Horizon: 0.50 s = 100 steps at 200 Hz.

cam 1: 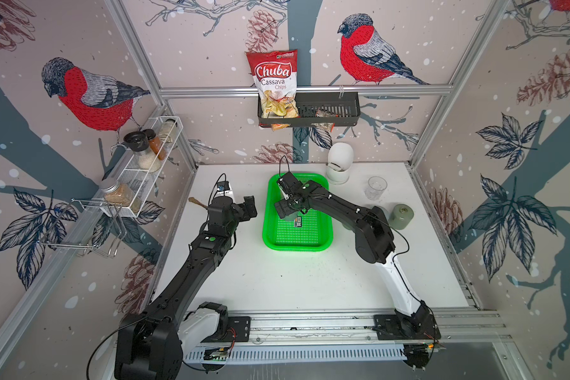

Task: Take the tea canister out of the basket
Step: Pick up the tea canister from the basket.

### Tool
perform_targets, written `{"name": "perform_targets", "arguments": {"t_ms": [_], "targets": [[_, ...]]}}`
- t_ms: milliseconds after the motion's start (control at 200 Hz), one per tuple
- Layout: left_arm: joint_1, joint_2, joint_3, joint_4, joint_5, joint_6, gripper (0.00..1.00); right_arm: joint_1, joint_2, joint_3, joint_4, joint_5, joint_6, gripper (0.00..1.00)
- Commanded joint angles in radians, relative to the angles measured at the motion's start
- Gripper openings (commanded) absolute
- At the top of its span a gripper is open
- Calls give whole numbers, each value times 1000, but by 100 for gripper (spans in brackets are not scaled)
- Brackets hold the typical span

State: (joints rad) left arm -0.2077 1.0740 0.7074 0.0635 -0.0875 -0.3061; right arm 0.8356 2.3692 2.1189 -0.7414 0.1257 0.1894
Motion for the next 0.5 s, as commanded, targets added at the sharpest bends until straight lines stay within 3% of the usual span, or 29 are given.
{"name": "perform_targets", "arguments": {"t_ms": [0,195,495], "targets": [[-2,1,-1,13,-15,7,97,-3,10,13,8,-21,14,100],[-2,1,1,11,-14,8,97,-9,30,35,5,-25,12,98],[-2,7,4,12,-14,9,97,-13,35,39,8,-48,5,86]]}}
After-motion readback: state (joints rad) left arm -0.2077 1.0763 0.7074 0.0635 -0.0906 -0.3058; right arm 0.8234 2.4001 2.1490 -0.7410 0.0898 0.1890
